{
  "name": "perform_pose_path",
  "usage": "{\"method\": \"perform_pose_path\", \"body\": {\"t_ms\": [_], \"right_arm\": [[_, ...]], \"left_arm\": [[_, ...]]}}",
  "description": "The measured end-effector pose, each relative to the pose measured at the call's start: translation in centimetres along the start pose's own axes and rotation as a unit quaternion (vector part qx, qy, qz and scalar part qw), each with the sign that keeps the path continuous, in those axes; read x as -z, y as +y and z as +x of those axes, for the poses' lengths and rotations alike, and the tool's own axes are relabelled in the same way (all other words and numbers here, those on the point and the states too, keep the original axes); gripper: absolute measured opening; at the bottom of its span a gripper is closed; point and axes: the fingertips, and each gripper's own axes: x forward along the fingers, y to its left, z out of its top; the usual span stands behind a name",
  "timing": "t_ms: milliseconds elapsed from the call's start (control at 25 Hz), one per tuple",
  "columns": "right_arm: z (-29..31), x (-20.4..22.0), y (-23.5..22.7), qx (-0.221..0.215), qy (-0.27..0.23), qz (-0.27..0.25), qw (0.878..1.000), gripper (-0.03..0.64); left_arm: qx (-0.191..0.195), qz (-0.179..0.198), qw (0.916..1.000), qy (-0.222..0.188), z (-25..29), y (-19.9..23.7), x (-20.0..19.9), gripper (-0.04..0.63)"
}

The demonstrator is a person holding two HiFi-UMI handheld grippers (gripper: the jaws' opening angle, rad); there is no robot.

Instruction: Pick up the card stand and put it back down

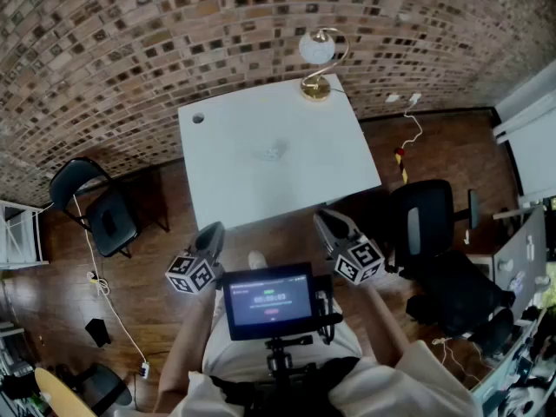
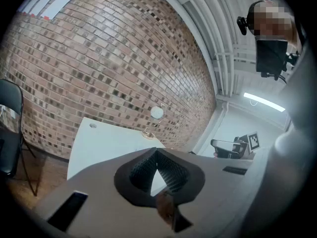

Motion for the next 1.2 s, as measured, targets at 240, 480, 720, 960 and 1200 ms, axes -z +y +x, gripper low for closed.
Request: {"method": "perform_pose_path", "body": {"t_ms": [240,480,720,960,1200], "right_arm": [[3.3,-0.1,0.7,0.019,-0.006,-0.004,1.0,0.037],[4.7,-0.4,1.0,0.027,-0.002,-0.007,1.0,0.037],[6.5,-1.0,-0.7,0.016,0.015,-0.019,1.0,0.037],[10.3,-1.0,-2.8,-0.015,0.04,-0.021,0.999,0.037],[14.9,-1.0,-5.2,-0.05,0.087,-0.05,0.994,0.037]], "left_arm": [[-0.012,-0.026,0.9991,-0.03,-1.3,5.6,-3.6,0.0],[-0.031,-0.029,0.9983,-0.04,-2.2,9.2,-4.9,0.0],[-0.046,-0.036,0.9971,-0.049,-2.2,10.0,-5.8,0.0],[-0.068,-0.052,0.9948,-0.054,-2.5,10.3,-5.8,0.0],[-0.108,-0.07,0.9904,-0.049,-1.1,11.9,-5.4,0.0]]}}
